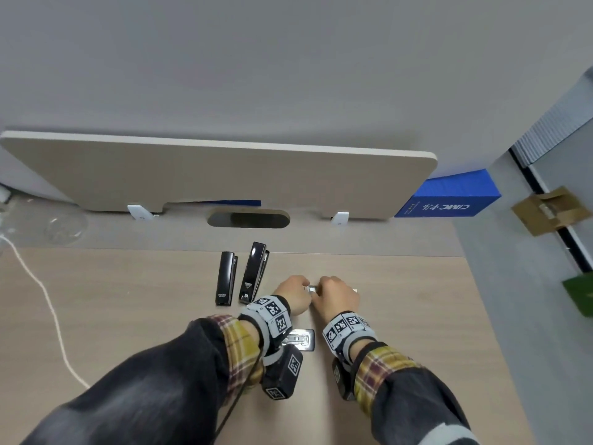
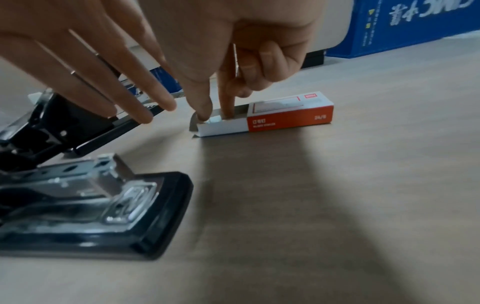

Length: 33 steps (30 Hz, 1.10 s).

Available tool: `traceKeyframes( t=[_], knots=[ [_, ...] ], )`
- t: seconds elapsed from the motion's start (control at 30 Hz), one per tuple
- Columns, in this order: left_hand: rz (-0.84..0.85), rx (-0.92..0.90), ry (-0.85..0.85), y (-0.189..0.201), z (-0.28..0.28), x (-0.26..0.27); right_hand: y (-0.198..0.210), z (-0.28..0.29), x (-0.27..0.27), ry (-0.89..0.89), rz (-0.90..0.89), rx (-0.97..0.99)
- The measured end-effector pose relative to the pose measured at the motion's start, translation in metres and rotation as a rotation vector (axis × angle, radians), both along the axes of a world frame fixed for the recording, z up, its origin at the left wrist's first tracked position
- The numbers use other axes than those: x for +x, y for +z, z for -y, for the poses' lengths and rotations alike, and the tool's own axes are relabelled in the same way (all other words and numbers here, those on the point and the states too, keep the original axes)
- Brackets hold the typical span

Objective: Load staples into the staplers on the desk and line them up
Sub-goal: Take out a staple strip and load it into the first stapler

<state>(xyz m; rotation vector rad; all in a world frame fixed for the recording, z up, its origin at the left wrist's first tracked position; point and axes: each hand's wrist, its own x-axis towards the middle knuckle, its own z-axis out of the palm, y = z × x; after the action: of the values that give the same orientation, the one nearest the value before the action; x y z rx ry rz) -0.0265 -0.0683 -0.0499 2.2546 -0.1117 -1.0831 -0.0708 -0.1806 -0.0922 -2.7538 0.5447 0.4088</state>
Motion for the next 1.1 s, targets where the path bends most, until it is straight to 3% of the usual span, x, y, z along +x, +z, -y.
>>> traceKeyframes(
  t=[0.3,0.47,0.6,0.73,0.8,0.9,1.1],
  knots=[
    [-0.024,-0.015,0.015,-0.012,0.004,-0.003,-0.002,-0.008,0.001,0.084,-0.009,-0.027],
    [0.031,-0.031,0.107,-0.006,-0.004,0.001,0.002,-0.008,0.002,-0.045,-0.013,0.084],
    [0.122,-0.108,0.21,0.011,-0.012,0.003,0.012,0.002,-0.001,-0.234,0.023,0.284],
    [0.077,-0.258,0.325,0.02,-0.017,0.0,0.026,0.006,-0.012,-0.395,0.179,0.732],
    [-0.07,-0.354,0.421,0.026,-0.017,-0.007,0.036,0.002,-0.02,-0.344,0.244,0.763],
    [-0.269,-0.477,0.555,0.037,-0.023,-0.021,0.05,-0.006,-0.031,-0.186,0.268,0.635],
    [-0.447,-0.654,0.57,0.052,-0.047,-0.04,0.069,-0.02,-0.051,0.118,0.283,0.386]
  ],
)
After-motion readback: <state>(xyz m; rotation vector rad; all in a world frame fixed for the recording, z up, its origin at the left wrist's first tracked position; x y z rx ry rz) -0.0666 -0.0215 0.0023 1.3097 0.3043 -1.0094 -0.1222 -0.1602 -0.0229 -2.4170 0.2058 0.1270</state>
